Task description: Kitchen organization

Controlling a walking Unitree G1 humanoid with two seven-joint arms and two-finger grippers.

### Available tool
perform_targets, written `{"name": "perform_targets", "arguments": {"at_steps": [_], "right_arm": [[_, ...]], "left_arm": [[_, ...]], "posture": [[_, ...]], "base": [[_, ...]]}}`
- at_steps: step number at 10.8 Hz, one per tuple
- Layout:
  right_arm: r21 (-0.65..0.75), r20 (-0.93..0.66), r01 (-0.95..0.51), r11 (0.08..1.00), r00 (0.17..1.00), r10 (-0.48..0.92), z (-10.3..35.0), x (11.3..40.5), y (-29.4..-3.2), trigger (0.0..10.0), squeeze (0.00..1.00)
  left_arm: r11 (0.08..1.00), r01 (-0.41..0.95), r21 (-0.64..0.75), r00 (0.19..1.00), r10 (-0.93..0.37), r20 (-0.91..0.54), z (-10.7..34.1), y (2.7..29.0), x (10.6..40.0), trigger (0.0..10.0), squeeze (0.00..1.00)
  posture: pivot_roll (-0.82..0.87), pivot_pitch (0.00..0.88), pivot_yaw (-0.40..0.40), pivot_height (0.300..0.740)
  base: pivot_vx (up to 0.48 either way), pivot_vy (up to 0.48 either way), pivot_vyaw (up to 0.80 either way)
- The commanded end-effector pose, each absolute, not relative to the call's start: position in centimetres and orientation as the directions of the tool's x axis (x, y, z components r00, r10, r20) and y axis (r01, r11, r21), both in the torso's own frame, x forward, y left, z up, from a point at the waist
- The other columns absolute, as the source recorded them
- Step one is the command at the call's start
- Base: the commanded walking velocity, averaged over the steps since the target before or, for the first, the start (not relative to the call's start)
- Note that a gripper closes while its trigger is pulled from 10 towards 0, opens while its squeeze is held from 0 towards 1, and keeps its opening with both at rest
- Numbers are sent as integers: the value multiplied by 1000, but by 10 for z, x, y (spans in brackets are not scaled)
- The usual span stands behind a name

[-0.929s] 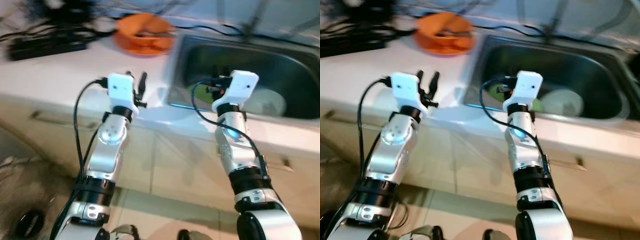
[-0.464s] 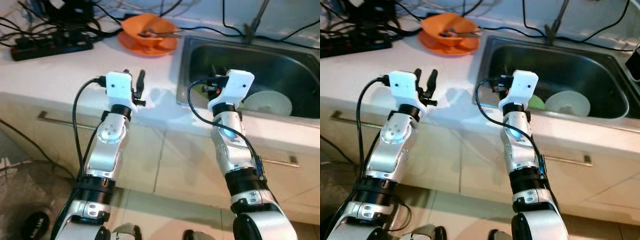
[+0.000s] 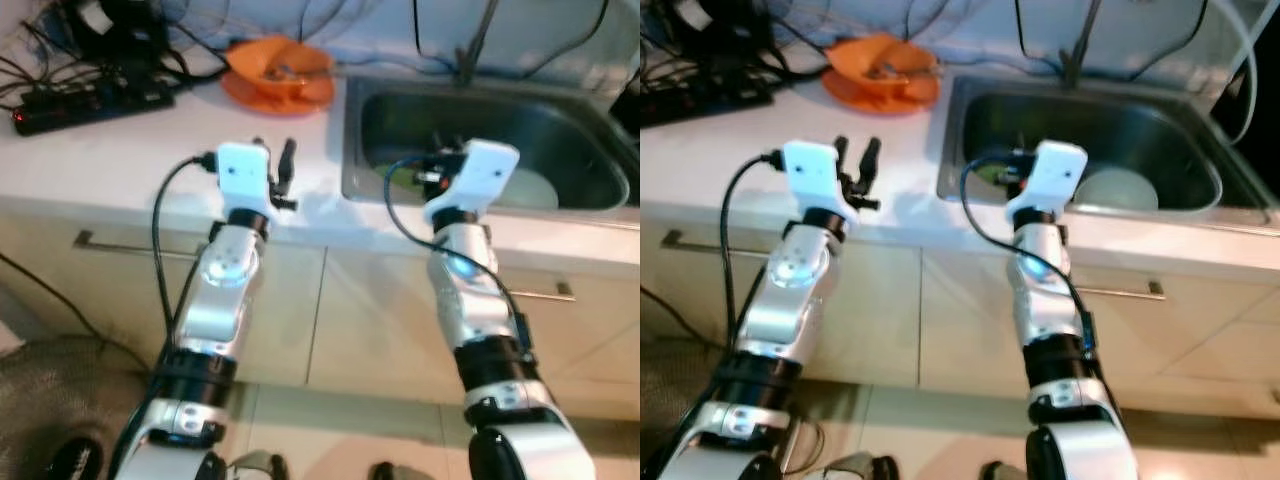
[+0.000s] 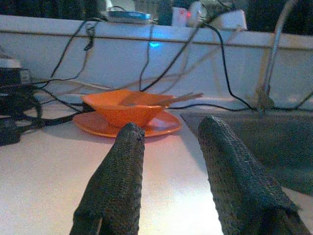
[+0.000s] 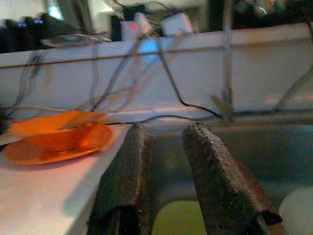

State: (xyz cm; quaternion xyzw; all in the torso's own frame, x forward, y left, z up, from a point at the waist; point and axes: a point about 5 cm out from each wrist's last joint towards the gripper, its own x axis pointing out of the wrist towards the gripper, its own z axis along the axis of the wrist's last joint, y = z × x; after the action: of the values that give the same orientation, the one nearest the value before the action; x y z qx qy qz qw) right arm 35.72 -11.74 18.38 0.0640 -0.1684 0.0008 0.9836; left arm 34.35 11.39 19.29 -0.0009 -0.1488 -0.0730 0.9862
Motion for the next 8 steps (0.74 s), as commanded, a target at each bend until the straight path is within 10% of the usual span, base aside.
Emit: {"name": "perform_targets", "arguments": {"at_steps": [1, 8], "right_arm": [[126, 327, 3, 992, 944, -44, 184, 357, -126, 10000, 0], [91, 350, -30, 995, 937, -4, 191, 358, -119, 10000, 0]], "left_arm": [[987, 161, 7, 938, -155, 311, 198, 108, 344, 10000, 0], [992, 126, 27, 921, -127, 369, 212, 115, 345, 10000, 0]], "posture": [[49, 55, -32, 740], [55, 72, -37, 740]], "base": [[0, 0, 0], [37, 0, 0]]}}
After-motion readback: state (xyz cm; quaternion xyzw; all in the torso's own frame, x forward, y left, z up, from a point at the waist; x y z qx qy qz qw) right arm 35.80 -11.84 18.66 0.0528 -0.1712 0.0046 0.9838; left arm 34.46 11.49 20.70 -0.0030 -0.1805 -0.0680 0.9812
